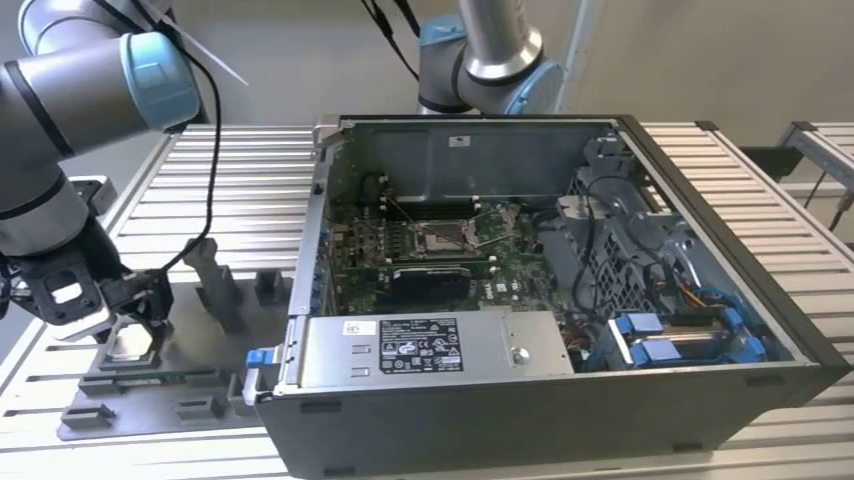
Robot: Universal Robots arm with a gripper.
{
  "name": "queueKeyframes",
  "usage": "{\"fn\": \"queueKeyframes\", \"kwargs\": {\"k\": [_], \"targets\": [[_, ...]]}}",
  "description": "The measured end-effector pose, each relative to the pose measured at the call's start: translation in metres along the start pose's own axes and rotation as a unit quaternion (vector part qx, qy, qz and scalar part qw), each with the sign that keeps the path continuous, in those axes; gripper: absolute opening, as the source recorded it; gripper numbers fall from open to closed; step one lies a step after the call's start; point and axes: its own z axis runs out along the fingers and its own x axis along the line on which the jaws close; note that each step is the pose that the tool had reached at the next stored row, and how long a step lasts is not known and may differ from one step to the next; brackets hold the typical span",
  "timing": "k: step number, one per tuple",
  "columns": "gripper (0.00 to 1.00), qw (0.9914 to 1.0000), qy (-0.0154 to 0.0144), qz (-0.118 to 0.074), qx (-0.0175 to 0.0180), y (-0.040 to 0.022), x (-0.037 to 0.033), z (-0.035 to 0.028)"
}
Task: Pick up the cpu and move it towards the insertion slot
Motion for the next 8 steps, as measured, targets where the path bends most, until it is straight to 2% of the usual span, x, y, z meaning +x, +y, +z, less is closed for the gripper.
{"fn": "queueKeyframes", "kwargs": {"k": [8], "targets": [[1.00, 1.00000, 0.0001, -0.002, 0.0000, -0.0010, 0.0000, 0.0054]]}}
